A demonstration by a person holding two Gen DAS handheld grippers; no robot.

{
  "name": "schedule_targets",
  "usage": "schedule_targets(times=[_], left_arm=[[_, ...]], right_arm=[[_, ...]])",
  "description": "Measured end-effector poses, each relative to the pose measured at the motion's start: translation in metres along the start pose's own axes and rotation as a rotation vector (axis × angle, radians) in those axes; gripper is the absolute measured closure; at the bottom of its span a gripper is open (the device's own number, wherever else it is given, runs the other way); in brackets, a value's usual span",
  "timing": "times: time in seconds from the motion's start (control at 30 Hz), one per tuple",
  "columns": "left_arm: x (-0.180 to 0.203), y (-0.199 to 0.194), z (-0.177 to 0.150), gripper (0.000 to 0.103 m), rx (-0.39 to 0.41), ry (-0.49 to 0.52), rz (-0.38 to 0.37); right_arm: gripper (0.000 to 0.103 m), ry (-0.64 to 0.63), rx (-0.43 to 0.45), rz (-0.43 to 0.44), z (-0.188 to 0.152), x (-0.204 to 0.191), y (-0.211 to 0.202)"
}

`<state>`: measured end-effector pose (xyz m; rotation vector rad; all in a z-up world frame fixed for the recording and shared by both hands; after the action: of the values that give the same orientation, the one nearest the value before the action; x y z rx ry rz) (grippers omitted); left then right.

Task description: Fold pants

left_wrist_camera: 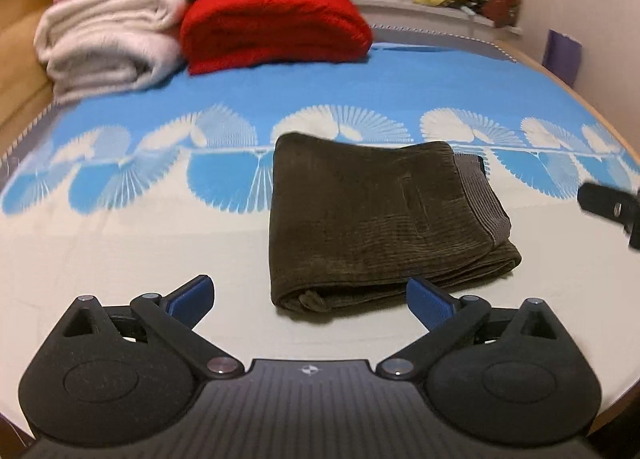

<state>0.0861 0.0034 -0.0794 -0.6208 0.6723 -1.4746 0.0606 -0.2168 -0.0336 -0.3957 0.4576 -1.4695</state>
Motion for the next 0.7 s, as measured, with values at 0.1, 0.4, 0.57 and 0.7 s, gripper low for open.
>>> schedule_targets(times=[0.1,0.4,0.57,0.7], left_arm=[[-0.003,0.004,-0.002,0.001,-0.006,-0.018,0.007],[0.001,0.015,-0.004,0.001,-0.035,-0.012,0.002],[0.001,0.018,-0.003,0.000,-0.038,-0.027,-0.005],[0.002,0.019,-0.003,0.000,-0.042,-0.038,-0.017]], right_arm=[[0.001,0.006,-0.046,-0.021,-0.006,-0.002,0.009],[0.001,-0.009,-0.131,-0.023,-0.019,-0.009,0.030],[0.001,0.004,-0.154,-0.016,-0.020,-0.009,0.036],[0.001,0.004,-0.163,-0.014,-0.021,-0.010,0.039]])
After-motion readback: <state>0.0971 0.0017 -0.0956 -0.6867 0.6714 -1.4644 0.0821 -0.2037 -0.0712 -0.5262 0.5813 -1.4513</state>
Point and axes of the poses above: each gripper's, at about its wrist camera, not at the fingertips, and y roughly the way its jaws point, x to its right, z to its top, the point moved 6 cm from there along y, roughly the way its jaws point, and after that the axes turned 1 degree about x, right-handed, at the moved point
